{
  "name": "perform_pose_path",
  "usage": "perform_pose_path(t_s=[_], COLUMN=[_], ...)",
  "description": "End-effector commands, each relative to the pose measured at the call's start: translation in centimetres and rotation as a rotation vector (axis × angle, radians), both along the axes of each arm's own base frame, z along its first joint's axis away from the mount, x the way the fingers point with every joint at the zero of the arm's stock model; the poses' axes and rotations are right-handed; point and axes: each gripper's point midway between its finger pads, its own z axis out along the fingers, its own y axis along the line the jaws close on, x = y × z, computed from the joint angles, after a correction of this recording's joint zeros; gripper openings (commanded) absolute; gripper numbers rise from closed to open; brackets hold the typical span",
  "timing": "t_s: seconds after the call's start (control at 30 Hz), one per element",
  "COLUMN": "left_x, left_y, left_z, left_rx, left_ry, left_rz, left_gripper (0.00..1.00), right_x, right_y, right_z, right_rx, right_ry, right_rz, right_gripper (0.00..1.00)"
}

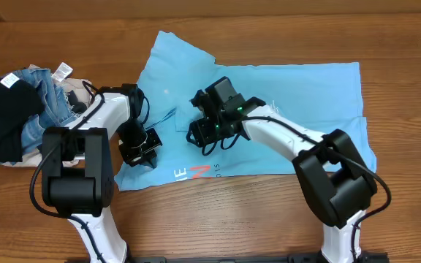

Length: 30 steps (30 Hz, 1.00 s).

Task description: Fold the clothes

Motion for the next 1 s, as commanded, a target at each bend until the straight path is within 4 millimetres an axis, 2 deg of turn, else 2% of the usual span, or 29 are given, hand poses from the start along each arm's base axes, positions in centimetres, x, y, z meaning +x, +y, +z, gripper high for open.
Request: perform_pose_path(t_s=[0.0,0.03,0.13,0.2,0.47,0.57,0.67,0.73,0.83,0.97], left_x=[-2.9,-2.9,-2.9,-2.9,-2.9,-3.0,-3.1,-3.2,-3.6,-3.7], left_y=[3.1,3.1,3.1,3.1,3.1,3.1,3.2,3.3,3.9,4.2], left_z=[-3.6,-3.6,-3.6,-3.6,-3.6,-3.6,-3.5,-3.5,-3.3,-3.3], left_rx=[0.155,0.155,0.155,0.155,0.155,0.155,0.157,0.162,0.191,0.209], left_ry=[0.116,0.116,0.116,0.116,0.117,0.119,0.123,0.129,0.143,0.148], left_rz=[-0.041,-0.041,-0.041,-0.041,-0.041,-0.041,-0.043,-0.049,-0.067,-0.075], left_gripper=[0.04,0.04,0.04,0.04,0.04,0.04,0.04,0.04,0.04,0.04], right_x=[1.1,1.1,0.9,0.8,-1.0,-1.2,0.2,1.6,3.3,5.7], right_y=[-0.3,0.0,1.1,1.6,3.6,4.1,3.7,3.1,2.6,0.8], right_z=[-1.0,-0.9,-0.2,-0.2,-1.9,-3.5,-5.2,-5.6,-5.0,-4.2], right_rx=[-0.024,-0.010,0.056,0.064,0.057,0.039,-0.007,-0.028,-0.008,0.027], right_ry=[0.000,0.000,0.002,-0.002,0.007,0.006,-0.047,-0.092,-0.126,-0.117], right_rz=[-0.074,-0.068,-0.038,-0.027,0.028,0.034,-0.001,-0.036,-0.068,-0.123], right_gripper=[0.47,0.43,0.15,0.05,0.04,0.04,0.04,0.04,0.04,0.04])
